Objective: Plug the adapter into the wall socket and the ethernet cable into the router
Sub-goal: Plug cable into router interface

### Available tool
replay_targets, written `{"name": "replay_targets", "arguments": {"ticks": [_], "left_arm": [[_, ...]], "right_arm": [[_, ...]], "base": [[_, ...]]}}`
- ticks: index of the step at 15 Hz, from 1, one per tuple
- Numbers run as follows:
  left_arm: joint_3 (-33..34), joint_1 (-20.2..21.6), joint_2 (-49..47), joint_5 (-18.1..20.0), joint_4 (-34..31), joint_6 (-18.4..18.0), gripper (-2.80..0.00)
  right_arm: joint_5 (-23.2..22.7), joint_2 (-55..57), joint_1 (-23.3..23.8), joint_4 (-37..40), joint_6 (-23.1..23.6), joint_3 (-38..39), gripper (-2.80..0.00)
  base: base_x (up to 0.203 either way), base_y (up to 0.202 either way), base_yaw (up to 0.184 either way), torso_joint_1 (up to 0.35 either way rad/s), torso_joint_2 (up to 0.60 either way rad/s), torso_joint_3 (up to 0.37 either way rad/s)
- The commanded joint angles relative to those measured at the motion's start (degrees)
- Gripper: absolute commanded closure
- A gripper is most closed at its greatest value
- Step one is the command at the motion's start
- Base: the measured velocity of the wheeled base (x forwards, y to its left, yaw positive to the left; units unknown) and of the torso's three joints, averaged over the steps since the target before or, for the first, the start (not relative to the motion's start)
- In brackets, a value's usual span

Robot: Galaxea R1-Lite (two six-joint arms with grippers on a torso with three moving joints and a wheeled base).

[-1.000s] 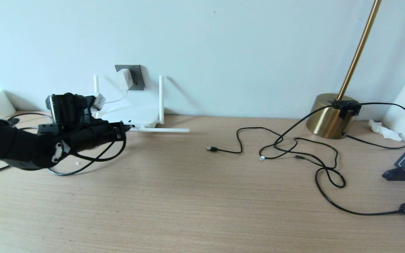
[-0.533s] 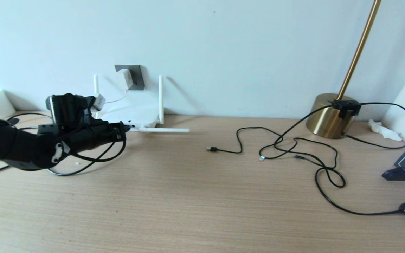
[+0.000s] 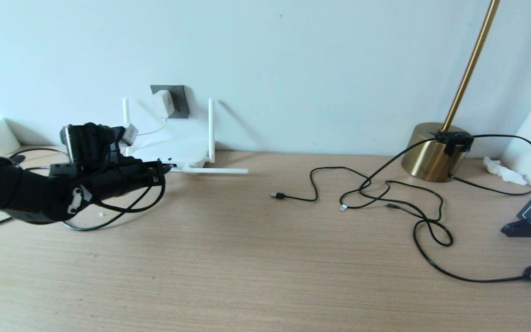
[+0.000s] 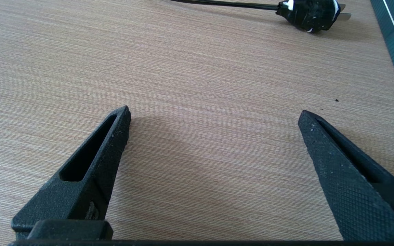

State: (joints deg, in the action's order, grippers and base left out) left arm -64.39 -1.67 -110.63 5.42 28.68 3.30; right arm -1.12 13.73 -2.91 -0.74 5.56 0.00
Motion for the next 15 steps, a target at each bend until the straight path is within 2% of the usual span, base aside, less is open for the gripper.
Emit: {"name": "replay_targets", "arguments": {"ticks": [1, 15], "left_arm": [[0.1, 0.0, -0.3, 0.0, 0.2, 0.0, 0.0], [1.5, 0.0, 1.0, 0.1, 0.4, 0.1, 0.0]], "right_arm": [[0.0, 0.0, 0.0, 0.0, 0.1, 0.3, -2.8], [0.1, -0.4, 0.0, 0.0, 0.1, 0.3, -2.8]], "base": [[0.0, 0.0, 0.0, 0.0, 0.0, 0.0], [0.0, 0.0, 0.0, 0.0, 0.0, 0.0]]}}
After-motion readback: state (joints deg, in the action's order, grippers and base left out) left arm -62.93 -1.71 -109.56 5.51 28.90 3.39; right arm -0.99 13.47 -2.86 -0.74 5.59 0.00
